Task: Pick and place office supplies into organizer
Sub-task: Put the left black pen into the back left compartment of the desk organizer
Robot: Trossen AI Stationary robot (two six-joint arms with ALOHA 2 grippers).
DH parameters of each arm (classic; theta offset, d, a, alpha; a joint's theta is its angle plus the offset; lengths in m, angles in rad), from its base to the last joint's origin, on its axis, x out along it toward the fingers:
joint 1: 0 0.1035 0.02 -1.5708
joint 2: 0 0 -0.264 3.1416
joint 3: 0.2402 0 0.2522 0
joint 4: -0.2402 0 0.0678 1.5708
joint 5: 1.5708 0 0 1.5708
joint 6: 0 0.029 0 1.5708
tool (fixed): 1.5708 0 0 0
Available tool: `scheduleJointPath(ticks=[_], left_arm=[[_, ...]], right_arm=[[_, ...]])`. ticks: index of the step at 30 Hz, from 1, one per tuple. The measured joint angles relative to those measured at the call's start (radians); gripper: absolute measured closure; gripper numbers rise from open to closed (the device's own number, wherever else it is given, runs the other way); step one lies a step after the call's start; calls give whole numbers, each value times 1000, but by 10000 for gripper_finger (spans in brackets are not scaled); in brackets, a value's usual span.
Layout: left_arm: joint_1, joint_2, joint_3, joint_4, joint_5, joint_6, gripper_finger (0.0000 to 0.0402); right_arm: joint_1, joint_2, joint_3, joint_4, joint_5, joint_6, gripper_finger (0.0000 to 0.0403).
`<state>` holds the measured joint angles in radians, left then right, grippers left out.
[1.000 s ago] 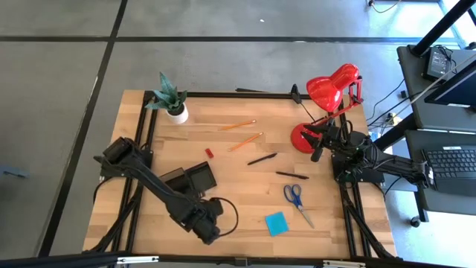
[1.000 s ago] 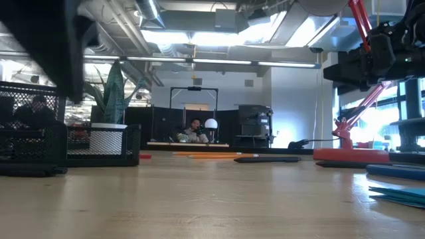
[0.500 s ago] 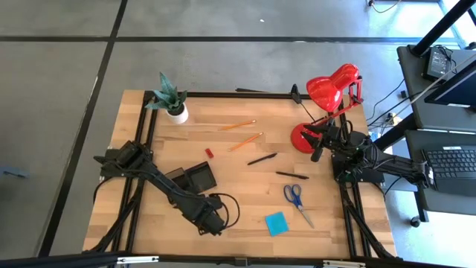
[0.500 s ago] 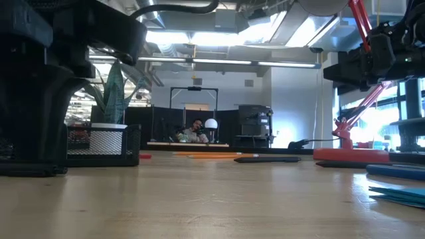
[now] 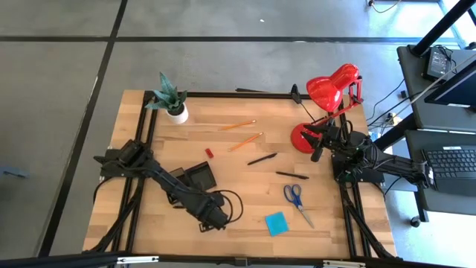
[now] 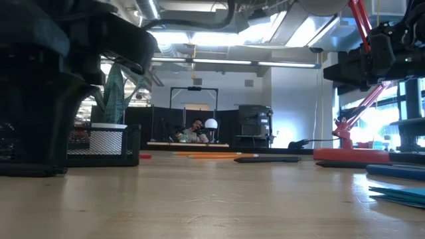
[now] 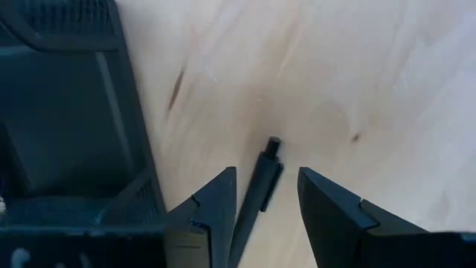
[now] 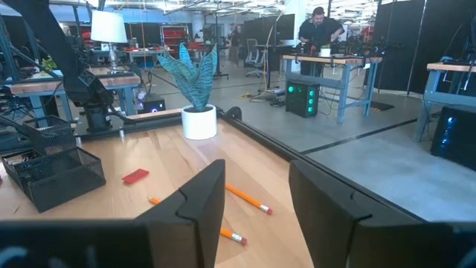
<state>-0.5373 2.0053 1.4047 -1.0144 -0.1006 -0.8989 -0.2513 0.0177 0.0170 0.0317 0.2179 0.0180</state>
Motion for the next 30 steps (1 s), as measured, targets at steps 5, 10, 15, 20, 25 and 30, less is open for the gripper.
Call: scheduleJointPath(ticks=[5, 10, 15, 20, 25, 30], left_arm=[[17, -3, -66, 57, 60, -2, 265], [18, -10, -121, 121, 85, -3, 273], [18, -9, -125, 126, 104, 1, 306], [18, -8, -125, 130, 115, -4, 345], [17, -8, -126, 130, 105, -4, 359], [15, -8, -127, 133, 84, -4, 358]], right_arm=[[0, 0, 0, 0, 0, 0, 249], [0, 0, 0, 0, 0, 0, 249], [0, 0, 0, 0, 0, 0, 249], [0, 0, 0, 0, 0, 0, 249], [0, 0, 0, 0, 0, -1, 249], [0, 0, 0, 0, 0, -1, 249]])
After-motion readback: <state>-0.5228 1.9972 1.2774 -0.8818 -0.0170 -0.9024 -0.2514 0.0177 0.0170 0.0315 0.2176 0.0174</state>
